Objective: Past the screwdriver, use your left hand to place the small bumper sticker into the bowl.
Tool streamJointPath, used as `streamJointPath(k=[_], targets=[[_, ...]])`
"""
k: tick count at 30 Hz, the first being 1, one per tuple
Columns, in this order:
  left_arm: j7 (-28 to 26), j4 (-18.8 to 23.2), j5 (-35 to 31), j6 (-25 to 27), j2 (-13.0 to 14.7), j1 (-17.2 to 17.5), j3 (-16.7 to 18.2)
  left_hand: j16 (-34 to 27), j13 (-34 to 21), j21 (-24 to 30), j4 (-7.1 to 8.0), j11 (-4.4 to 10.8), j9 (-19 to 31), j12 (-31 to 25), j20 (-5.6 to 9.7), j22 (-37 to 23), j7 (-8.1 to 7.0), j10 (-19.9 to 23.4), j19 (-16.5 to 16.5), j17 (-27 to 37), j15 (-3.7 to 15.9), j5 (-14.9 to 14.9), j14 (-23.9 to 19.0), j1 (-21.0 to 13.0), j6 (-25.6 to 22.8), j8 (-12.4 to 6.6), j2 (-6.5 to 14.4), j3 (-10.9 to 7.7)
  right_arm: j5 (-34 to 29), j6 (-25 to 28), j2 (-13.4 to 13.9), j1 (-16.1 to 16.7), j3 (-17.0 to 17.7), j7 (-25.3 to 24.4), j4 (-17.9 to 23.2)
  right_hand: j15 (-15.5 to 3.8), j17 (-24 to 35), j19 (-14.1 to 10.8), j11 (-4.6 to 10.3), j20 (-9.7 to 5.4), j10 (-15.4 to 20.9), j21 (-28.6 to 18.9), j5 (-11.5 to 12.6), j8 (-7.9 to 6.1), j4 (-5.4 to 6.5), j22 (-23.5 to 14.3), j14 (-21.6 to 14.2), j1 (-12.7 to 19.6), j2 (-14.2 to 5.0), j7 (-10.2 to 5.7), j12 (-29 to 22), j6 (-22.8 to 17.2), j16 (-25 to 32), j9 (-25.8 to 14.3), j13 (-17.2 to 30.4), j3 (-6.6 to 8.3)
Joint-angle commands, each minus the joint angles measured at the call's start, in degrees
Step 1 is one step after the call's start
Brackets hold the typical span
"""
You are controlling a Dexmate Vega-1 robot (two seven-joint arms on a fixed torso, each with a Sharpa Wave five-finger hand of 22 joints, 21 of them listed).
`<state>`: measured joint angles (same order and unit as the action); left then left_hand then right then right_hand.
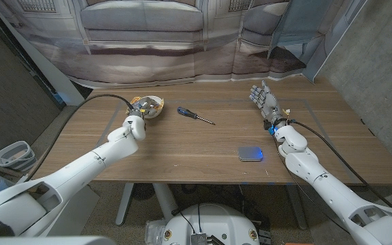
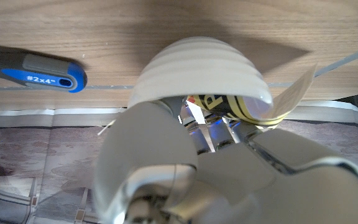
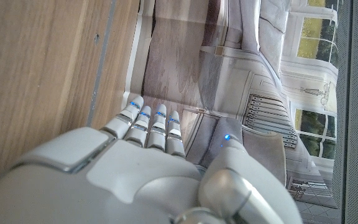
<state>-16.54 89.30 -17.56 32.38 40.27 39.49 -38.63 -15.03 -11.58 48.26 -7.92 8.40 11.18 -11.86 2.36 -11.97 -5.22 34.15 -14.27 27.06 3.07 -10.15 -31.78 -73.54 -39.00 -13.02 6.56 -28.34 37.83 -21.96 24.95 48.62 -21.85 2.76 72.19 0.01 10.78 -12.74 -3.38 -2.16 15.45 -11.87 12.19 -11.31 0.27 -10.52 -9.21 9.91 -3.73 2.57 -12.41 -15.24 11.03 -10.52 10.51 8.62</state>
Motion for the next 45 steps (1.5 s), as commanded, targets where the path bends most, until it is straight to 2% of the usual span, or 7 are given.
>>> streamJointPath(k=[1, 7, 13, 29, 42, 43, 45], targets=[[0.57, 0.50, 0.23, 0.55, 0.55, -0.26, 0.01, 0.05, -0.27, 0.42, -0.01, 0.03, 0.13, 0.00, 2.02, -0.15, 0.16, -0.10, 0.46, 0.07, 6.66, -0.20, 0.07, 0.33, -0.42, -0.04, -0.16, 0.03, -0.36, 0.29, -0.27, -0.67, -0.54, 0.16, -0.45, 0.21, 0.26, -0.48, 0.22, -1.38, 0.34, 0.08, 0.08, 0.06, -0.21, -0.22, -0.45, -0.10, -0.40, 0.24, 0.09, -0.19, -0.02, -0.24, 0.25, 0.02], [1.27, -0.28, 0.48, -0.15, 0.38, -1.03, -0.26, 0.42, -0.28, 0.54, 0.05, -0.09, 0.13, 0.12, 1.79, -0.06, 0.36, -0.38, 0.93, 0.06, 6.45, -0.19, 0.81, 0.55, -0.21, 0.09, -0.24, 0.10, -0.48, 0.21, -0.39, -0.84, -0.59, 0.09, -0.88, 0.21, 0.26, -0.50, 0.22, -1.38, 0.39, 0.08, 0.07, 0.07, -0.22, -0.22, -0.45, -0.07, -0.44, 0.25, 0.07, -0.17, -0.03, -0.24, 0.25, 0.03], [0.63, 0.04, 0.95, -0.12, 0.26, -0.63, 0.31, 1.95, -0.34, 0.24, 0.35, -0.12, 0.18, 0.36, 0.55, 0.33, -0.18, -1.24, 3.18, -0.67, 6.02, -0.17, 3.51, 1.65, 0.59, 0.47, -0.90, 0.60, -0.37, 0.89, -0.26, -0.83, -0.50, -0.38, -0.34, 0.21, 0.26, -0.51, 0.15, -1.38, 0.45, 0.07, 0.06, 0.07, -0.23, -0.22, -0.43, -0.04, -0.46, 0.24, 0.05, -0.16, -0.04, -0.24, 0.25, 0.03], [2.50, 4.57, 3.28, 1.38, 3.03, 1.81, 2.02, 3.61, -0.46, -1.98, 2.96, 1.03, 0.15, 0.94, -5.04, 1.33, -2.22, -4.70, 8.79, -2.57, 4.38, 0.24, 8.39, 8.44, 3.99, 1.57, -3.63, 3.86, -0.80, 1.03, -0.36, -1.31, -0.95, -0.11, -0.56, 0.21, 0.26, -0.52, 0.39, -1.41, 0.32, 0.07, 0.05, 0.06, -0.26, -0.23, -0.52, 0.08, -0.68, 0.17, 0.10, -0.19, 0.00, -0.24, 0.24, 0.13], [2.73, 5.70, 5.44, 0.57, 4.03, 3.01, 3.67, 3.52, -0.52, -2.55, 3.90, 1.18, 0.12, 0.98, -5.33, 1.40, -2.19, -6.21, 9.48, -3.10, 4.10, 0.17, 9.50, 11.00, 5.18, 1.66, -4.56, 5.11, -0.95, 0.98, -0.88, -1.67, -1.33, 0.06, -1.21, 0.26, 0.26, -0.57, 0.25, -1.37, 0.44, 0.06, 0.03, 0.02, -0.31, -0.23, -0.61, 0.22, -0.84, 0.11, 0.06, -0.29, 0.02, -0.24, 0.24, 0.21], [3.03, 5.47, 7.23, -1.54, 4.26, 3.64, 4.81, 3.18, -0.54, -2.69, 4.86, 1.36, 0.11, 0.70, -4.89, 1.38, -2.51, -5.92, 9.52, -3.21, 4.23, 0.11, 9.19, 12.90, 4.90, 1.45, -4.94, 6.01, -0.73, 1.17, -1.03, -1.59, -1.25, -0.19, -1.07, 0.26, 0.26, -0.59, 0.29, -1.38, 0.43, 0.05, 0.02, 0.02, -0.31, -0.23, -0.62, 0.23, -0.85, 0.11, 0.06, -0.30, 0.03, -0.24, 0.24, 0.22], [2.14, 6.03, 5.28, 0.61, 4.26, 3.27, 3.71, 3.09, -0.55, -2.80, 5.62, 1.47, 0.10, 0.63, -5.03, 1.36, -2.15, -5.99, 9.59, -3.29, 4.19, -0.02, 9.38, 14.29, 4.95, 1.40, -4.99, 6.59, -0.99, 0.89, -1.05, -1.68, -1.38, -0.06, -1.32, 0.18, 0.26, -0.58, 0.25, -1.36, 0.43, 0.05, 0.02, 0.03, -0.33, -0.23, -0.70, 0.25, -0.87, 0.07, 0.06, -0.29, 0.05, -0.24, 0.24, 0.23]])
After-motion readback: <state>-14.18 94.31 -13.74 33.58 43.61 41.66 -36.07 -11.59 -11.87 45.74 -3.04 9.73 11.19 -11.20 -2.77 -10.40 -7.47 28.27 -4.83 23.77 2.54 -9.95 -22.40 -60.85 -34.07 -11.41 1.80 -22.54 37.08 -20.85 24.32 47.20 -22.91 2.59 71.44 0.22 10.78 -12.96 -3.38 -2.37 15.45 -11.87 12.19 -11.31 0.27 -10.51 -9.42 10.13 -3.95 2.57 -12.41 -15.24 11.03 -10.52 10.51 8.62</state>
